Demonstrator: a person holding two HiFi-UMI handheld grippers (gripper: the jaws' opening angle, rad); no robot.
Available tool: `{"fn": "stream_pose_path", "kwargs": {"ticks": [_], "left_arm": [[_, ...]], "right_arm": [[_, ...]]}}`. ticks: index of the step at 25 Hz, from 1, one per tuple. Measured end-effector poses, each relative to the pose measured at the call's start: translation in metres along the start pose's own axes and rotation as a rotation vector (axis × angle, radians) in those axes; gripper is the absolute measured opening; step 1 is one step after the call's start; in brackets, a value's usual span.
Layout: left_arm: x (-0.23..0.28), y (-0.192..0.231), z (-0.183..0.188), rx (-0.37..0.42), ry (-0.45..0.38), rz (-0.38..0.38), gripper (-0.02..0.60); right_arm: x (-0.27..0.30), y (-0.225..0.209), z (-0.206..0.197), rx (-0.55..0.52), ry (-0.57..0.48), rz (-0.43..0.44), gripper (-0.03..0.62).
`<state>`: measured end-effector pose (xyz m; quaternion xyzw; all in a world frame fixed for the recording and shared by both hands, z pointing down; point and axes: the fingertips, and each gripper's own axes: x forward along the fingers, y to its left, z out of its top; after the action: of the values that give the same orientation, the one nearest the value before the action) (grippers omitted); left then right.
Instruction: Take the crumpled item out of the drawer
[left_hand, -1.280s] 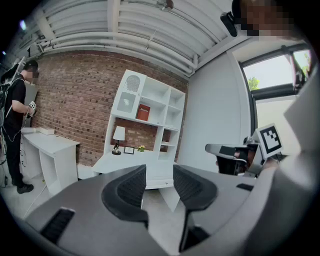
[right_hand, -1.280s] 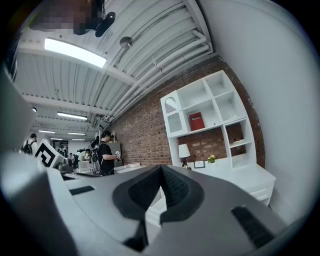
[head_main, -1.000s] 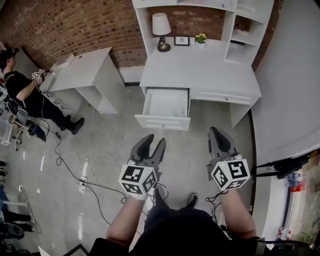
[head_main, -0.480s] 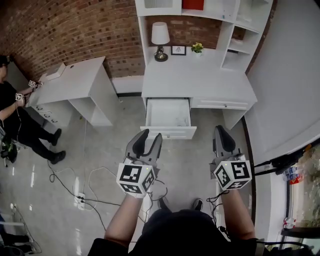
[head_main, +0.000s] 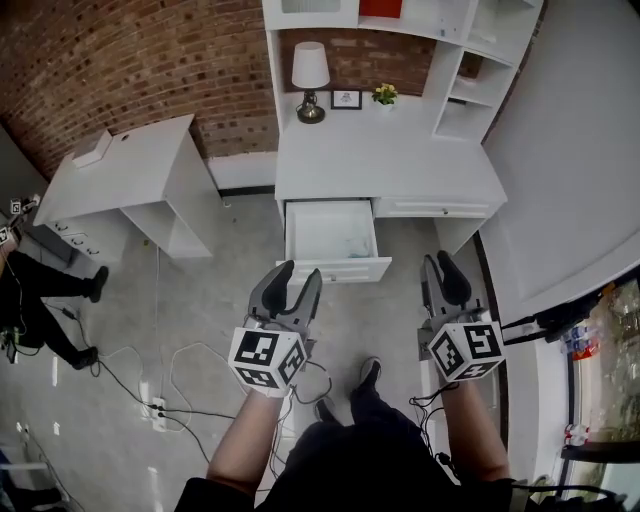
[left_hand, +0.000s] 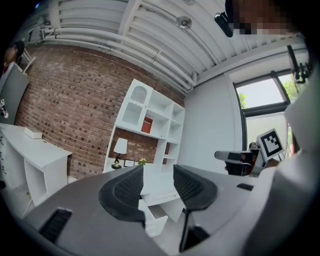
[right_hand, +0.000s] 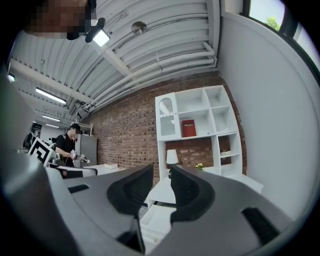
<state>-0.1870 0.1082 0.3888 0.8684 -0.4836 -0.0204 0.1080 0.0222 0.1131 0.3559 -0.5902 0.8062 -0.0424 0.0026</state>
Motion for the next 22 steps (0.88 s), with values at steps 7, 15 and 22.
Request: {"fn": "stream_pose_path", "kwargs": {"ticks": [7,15,22], "left_arm": [[0.036,0.028,-0.008,0.012,0.051,0.052,0.167],[0.109,0.042,-0.002,0.049,0.1,0.122,0.167],[0.169,0.05,-0.012,0.041,0.147,0.174,0.167]], "right_arm": [[0.064,-0.012,-0.012,0.038,0.012,0.073,0.103],[0.146,-0.064,-0.013,0.1,0.011,0.143,0.103],[0.198,-0.115,-0.025,0.131,0.037,0.178,0.103]]}}
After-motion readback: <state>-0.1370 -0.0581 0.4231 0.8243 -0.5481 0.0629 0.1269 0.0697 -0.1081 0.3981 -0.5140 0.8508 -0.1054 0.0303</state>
